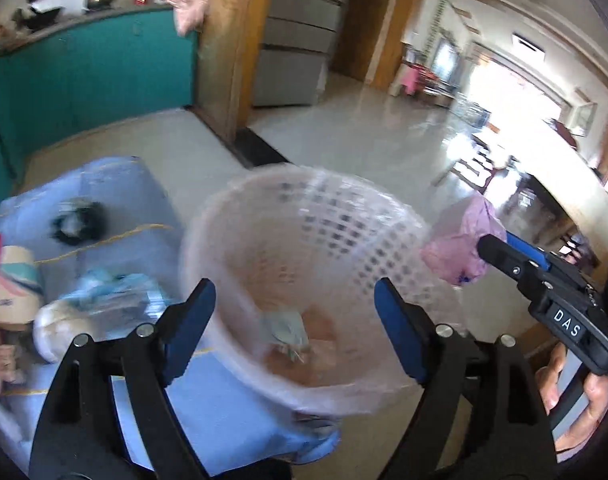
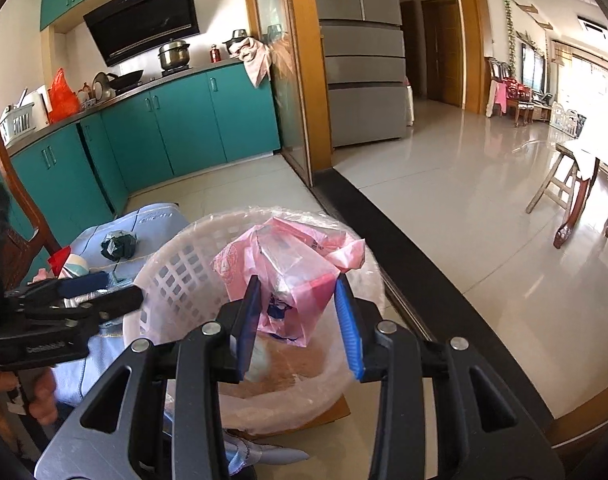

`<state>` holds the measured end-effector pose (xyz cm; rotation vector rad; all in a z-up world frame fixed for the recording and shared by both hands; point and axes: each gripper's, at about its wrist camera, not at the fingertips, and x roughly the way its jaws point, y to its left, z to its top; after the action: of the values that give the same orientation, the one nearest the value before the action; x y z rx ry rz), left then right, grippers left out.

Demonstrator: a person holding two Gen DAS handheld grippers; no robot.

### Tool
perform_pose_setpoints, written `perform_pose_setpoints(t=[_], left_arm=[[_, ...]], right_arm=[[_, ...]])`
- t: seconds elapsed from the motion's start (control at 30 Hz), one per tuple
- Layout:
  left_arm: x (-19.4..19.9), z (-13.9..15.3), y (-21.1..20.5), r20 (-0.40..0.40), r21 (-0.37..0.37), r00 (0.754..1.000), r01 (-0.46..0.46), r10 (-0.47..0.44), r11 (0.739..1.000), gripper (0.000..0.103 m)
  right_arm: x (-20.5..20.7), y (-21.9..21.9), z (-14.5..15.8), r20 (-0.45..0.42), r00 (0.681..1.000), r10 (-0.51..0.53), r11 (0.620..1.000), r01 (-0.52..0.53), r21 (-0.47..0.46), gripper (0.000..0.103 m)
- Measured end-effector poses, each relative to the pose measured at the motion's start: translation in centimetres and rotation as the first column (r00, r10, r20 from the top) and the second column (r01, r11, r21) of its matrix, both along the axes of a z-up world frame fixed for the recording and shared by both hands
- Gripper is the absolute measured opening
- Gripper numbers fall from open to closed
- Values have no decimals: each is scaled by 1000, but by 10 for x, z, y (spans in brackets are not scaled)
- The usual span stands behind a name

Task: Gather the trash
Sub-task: 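Carry both items over the white wastebasket and open both grippers to drop them, then grasp the clear plastic bag with the right gripper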

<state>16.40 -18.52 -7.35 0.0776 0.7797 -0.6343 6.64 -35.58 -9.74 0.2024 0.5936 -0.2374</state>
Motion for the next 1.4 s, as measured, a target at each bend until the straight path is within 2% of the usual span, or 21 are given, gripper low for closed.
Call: perform_pose_setpoints(t=[0.03, 0.1, 0.17, 0.2, 0.27, 0.37, 0.43, 0.47, 0.5, 0.6, 0.67, 0.73, 0.83, 1.03, 1.17, 1.27, 1.37, 1.4], left_arm=[[-4, 2, 12, 23, 16, 999, -35, 35, 999, 82], [-8, 5, 33, 87, 67, 987, -144, 138, 987, 82], [-7, 8, 55, 140, 112, 958, -267, 251, 957, 82], [-5, 9, 73, 168, 124, 931, -346, 324, 930, 82], [-4, 8, 108, 186, 134, 890, -443, 416, 887, 80], [3, 0, 170, 184, 188, 809, -587, 559, 788, 75], [3, -6, 202, 162, 205, 763, -646, 626, 735, 64], [1, -9, 218, 139, 208, 745, -666, 653, 716, 61], [-2, -8, 229, 119, 206, 736, -675, 666, 709, 55], [-8, -15, 244, 102, 210, 729, -681, 676, 702, 53], [-11, -16, 245, 110, 219, 737, -672, 667, 707, 53], [-22, -15, 245, 108, 218, 743, -666, 660, 714, 53], [-28, -14, 250, 101, 207, 748, -661, 656, 721, 54], [-33, -19, 257, 82, 208, 750, -657, 656, 725, 59], [-33, -22, 260, 64, 198, 750, -656, 658, 728, 61], [-31, -26, 259, 56, 198, 754, -651, 655, 733, 62], [-31, -29, 257, 47, 197, 761, -642, 647, 741, 63], [-31, -29, 257, 46, 197, 761, -642, 647, 741, 64]], right_arm=[[3, 3, -1, -3, 1000, 7, 1000, -7, -3, 45], [9, 10, -2, -7, 1000, 27, 1000, -27, -14, 58], [14, 18, -2, -10, 999, 42, 999, -42, -30, 70], [16, 24, -3, -6, 998, 57, 998, -57, -34, 72], [18, 34, -3, 1, 995, 95, 995, -95, -25, 72], [24, 51, -2, 18, 986, 164, 986, -164, 9, 72], [31, 66, 0, 23, 976, 215, 976, -216, 21, 72], [35, 76, 0, 23, 971, 238, 971, -238, 15, 72], [39, 88, 0, 22, 964, 265, 964, -266, 6, 72], [51, 121, 1, 26, 927, 374, 926, -374, 39, 72], [61, 146, 4, 34, 892, 451, 890, -452, 53, 72], [74, 172, 2, 23, 862, 506, 862, -507, 30, 72], [105, 203, -13, -45, 843, 536, 844, -536, -8, 72], [148, 228, -46, -202, 820, 535, 830, -555, -57, 72], [147, 231, -54, -242, 776, 582, 802, -597, 15, 72], [129, 229, -52, -218, 713, 667, 743, -659, 116, 72], [112, 232, -53, -198, 652, 732, 681, -712, 170, 72], [106, 231, -51, -187, 646, 740, 672, -720, 173, 72]])
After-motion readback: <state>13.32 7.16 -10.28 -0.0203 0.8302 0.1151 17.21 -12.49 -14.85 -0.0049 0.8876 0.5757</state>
